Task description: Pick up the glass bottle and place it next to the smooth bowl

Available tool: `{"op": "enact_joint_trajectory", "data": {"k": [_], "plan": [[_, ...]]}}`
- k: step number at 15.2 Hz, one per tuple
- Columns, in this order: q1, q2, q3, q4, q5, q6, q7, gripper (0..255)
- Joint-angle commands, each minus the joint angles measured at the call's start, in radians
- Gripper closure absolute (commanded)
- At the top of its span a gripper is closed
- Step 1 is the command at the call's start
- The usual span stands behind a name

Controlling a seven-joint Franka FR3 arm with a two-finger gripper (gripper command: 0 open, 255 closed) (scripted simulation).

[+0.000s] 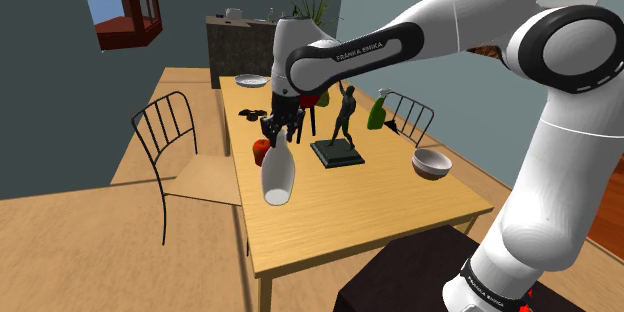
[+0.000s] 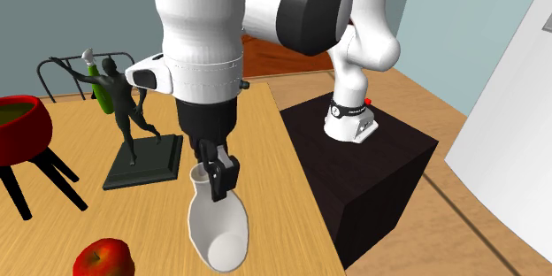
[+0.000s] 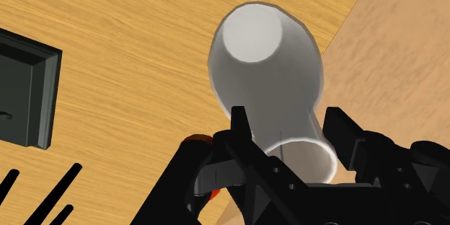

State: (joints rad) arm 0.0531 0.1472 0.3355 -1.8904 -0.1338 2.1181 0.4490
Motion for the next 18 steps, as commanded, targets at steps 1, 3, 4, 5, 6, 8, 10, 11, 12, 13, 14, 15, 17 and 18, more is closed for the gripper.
{"op": "enact_joint_trajectory", "data": {"k": [1, 3, 4, 5, 6, 8, 10, 11, 12, 13, 14, 15, 17, 18], "plan": [[0.000, -0.010, 0.001, 0.015, 0.005, -0.024, -0.003, 255], [0.000, -0.017, 0.002, 0.034, 0.009, -0.049, -0.007, 255], [0.000, -0.020, 0.002, 0.043, 0.011, -0.061, -0.009, 255], [0.000, -0.023, 0.003, 0.053, 0.013, -0.074, -0.011, 255], [-0.001, -0.026, 0.003, 0.063, 0.015, -0.087, -0.012, 255], [-0.001, -0.031, 0.004, 0.084, 0.018, -0.112, -0.016, 255], [-0.001, -0.036, 0.004, 0.105, 0.021, -0.138, -0.019, 255], [-0.001, -0.037, 0.004, 0.117, 0.022, -0.151, -0.020, 255], [0.000, -0.039, 0.004, 0.128, 0.023, -0.164, -0.022, 255], [0.000, -0.040, 0.005, 0.140, 0.024, -0.177, -0.023, 255], [0.000, -0.042, 0.005, 0.152, 0.025, -0.190, -0.024, 255], [0.000, -0.042, 0.005, 0.164, 0.026, -0.203, -0.025, 255], [0.000, -0.044, 0.006, 0.190, 0.027, -0.229, -0.028, 255], [0.001, -0.044, 0.006, 0.203, 0.028, -0.243, -0.029, 255]]}}
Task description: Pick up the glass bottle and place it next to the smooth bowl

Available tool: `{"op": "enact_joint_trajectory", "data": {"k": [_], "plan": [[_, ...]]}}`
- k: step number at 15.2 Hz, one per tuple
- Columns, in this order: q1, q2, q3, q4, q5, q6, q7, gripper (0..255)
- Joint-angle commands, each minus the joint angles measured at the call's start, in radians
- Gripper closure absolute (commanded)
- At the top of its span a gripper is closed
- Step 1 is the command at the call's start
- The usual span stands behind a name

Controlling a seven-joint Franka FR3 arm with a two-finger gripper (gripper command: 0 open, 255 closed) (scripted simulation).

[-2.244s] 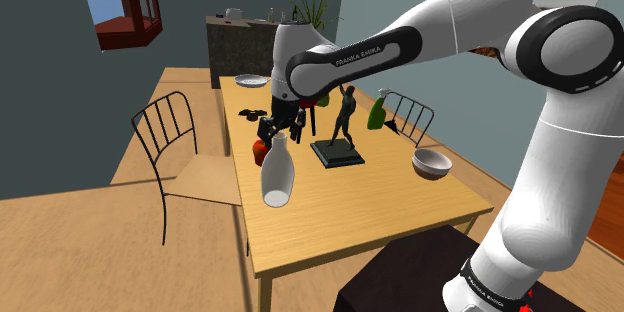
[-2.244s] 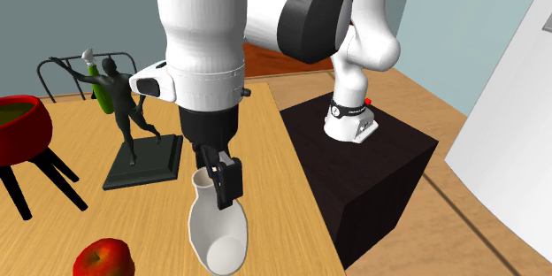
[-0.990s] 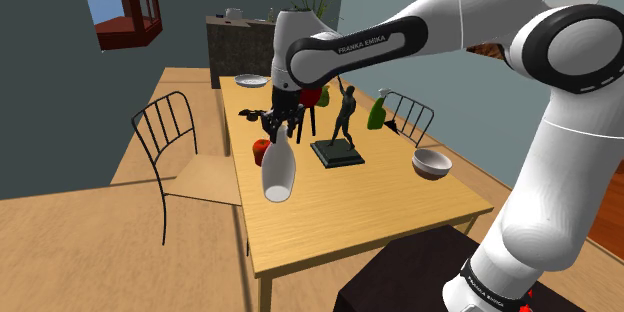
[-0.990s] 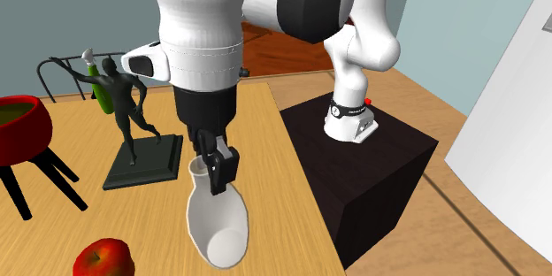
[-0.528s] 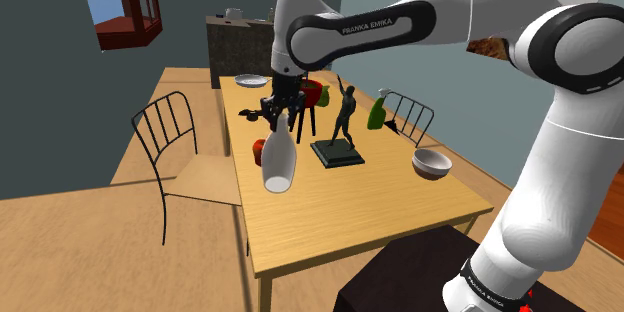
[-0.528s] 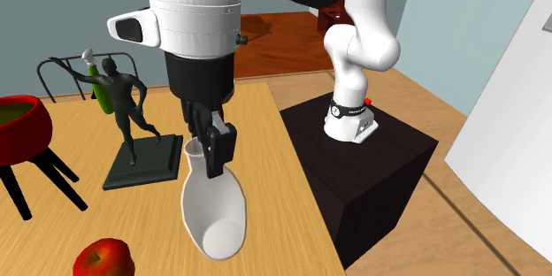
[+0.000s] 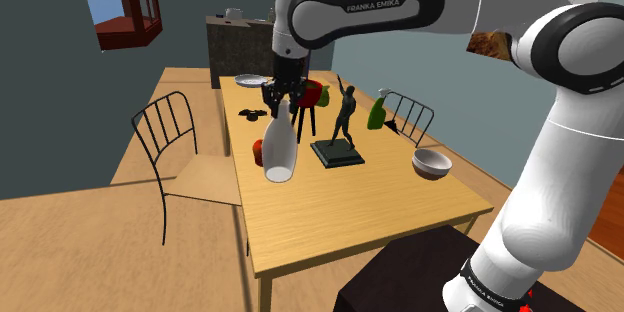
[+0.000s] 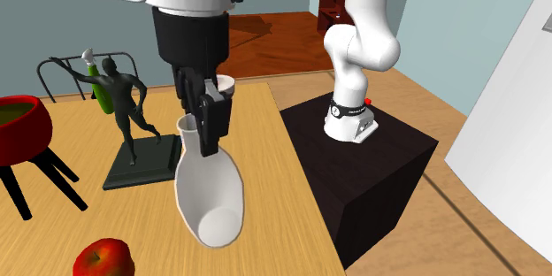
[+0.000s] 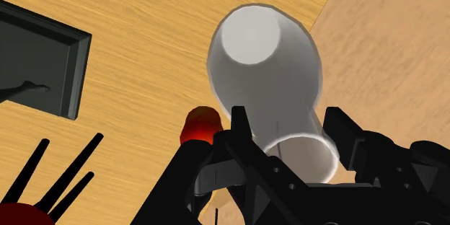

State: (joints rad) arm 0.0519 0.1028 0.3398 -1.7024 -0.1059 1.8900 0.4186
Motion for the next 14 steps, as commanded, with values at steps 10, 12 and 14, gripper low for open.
{"op": "enact_joint_trajectory", "data": {"k": [10, 12, 14], "plan": [[-0.025, -0.035, -0.017, 0.069, 0.020, -0.098, -0.054, 255], [-0.052, -0.072, -0.039, 0.024, 0.037, -0.085, -0.104, 255], [-0.078, -0.105, -0.062, -0.015, 0.052, -0.075, -0.155, 255]]}}
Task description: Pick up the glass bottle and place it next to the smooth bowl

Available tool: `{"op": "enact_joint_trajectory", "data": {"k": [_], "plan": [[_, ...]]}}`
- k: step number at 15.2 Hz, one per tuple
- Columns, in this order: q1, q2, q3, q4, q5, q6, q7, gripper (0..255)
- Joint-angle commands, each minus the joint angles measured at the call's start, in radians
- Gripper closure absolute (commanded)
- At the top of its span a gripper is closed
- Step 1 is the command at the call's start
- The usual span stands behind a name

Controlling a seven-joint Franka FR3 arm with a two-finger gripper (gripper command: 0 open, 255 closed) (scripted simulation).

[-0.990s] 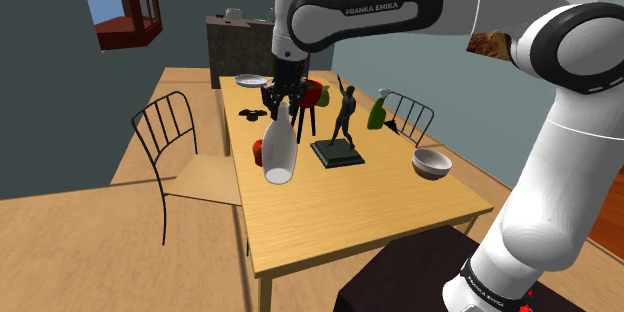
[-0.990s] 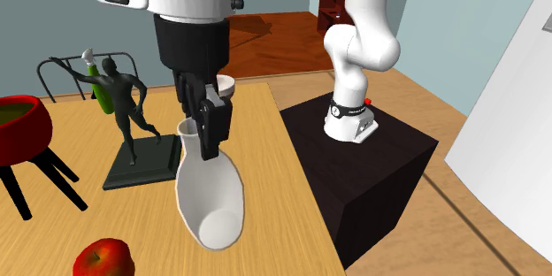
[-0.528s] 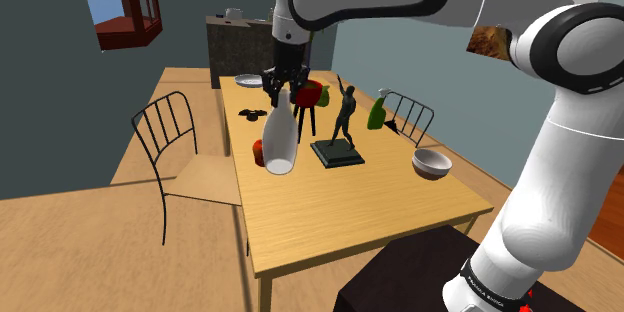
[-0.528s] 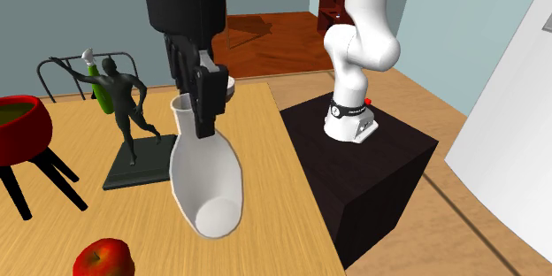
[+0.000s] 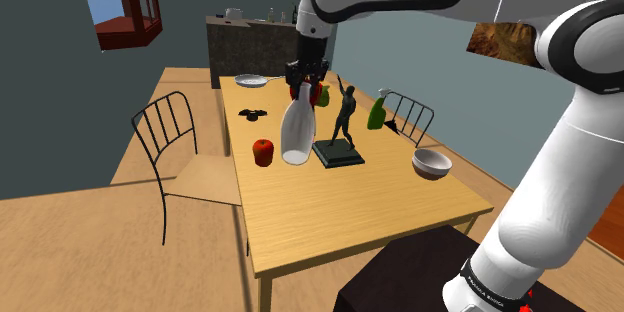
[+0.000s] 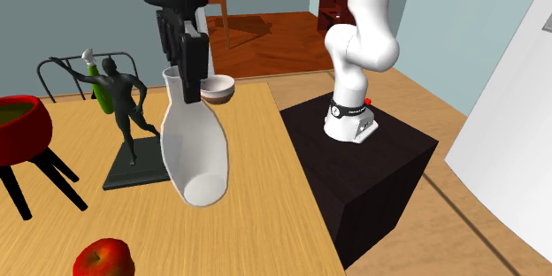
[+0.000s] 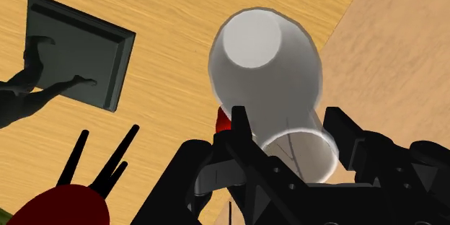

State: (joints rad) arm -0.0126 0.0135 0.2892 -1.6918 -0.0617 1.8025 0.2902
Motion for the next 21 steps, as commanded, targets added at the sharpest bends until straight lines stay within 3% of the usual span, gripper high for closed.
{"op": "enact_joint_trajectory", "data": {"k": [1, 11, 21], "plan": [[-0.025, -0.030, -0.024, -0.043, 0.014, 0.017, -0.052, 255], [-0.136, -0.119, -0.156, -0.146, 0.050, 0.042, -0.302, 255], [-0.240, -0.105, -0.292, -0.131, 0.064, 0.043, -0.544, 255]]}}
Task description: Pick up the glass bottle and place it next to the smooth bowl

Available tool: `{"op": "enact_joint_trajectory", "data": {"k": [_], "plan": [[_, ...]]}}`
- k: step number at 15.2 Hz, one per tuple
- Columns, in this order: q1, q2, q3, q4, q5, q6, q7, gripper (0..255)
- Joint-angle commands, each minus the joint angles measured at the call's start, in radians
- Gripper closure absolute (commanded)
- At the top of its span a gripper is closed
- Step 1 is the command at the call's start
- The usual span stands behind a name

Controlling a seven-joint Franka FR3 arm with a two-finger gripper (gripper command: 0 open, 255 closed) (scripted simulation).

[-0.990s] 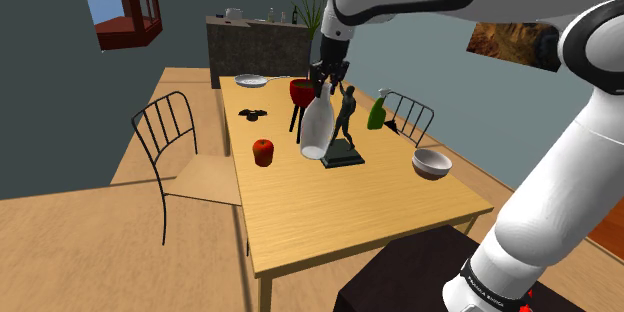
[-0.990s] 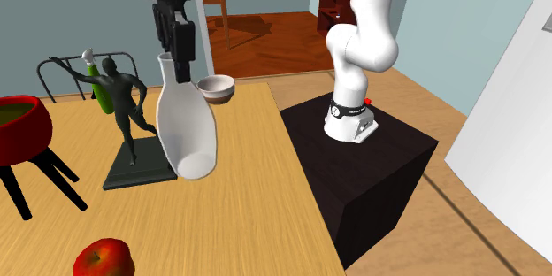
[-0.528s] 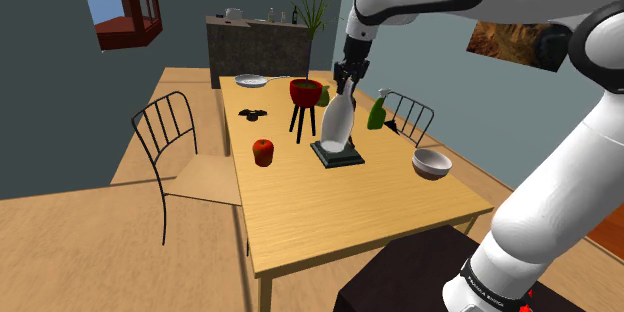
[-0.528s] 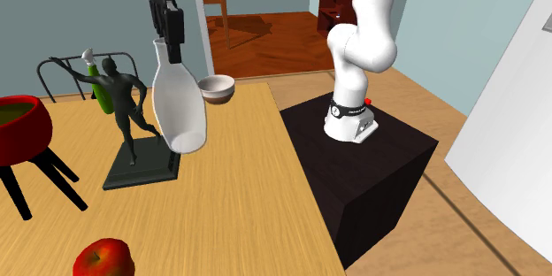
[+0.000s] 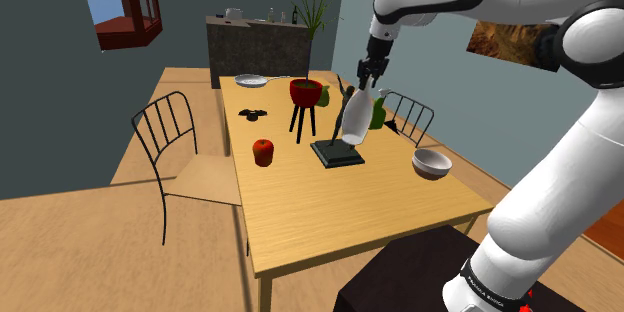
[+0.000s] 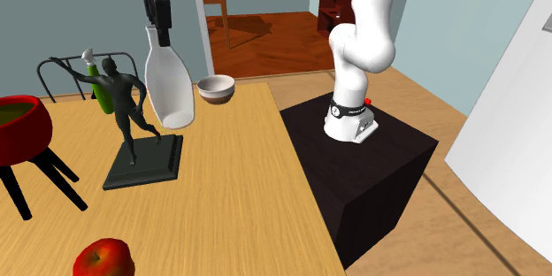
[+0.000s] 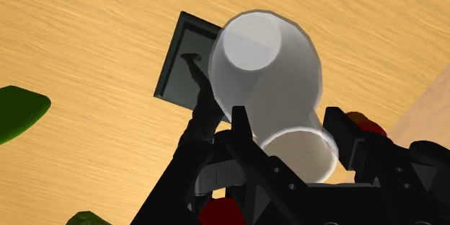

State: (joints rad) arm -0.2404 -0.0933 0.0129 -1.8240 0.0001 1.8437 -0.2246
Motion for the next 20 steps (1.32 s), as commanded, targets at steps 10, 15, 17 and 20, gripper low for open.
{"op": "enact_joint_trajectory", "data": {"k": [10, 15, 17, 20], "plan": [[-0.121, 0.116, -0.139, 0.137, 0.032, -0.024, -0.267, 255], [-0.183, 0.211, -0.190, 0.257, 0.062, -0.054, -0.383, 255], [-0.210, 0.257, -0.208, 0.316, 0.078, -0.071, -0.427, 255], [-0.255, 0.335, -0.231, 0.421, 0.105, -0.104, -0.492, 255]]}}
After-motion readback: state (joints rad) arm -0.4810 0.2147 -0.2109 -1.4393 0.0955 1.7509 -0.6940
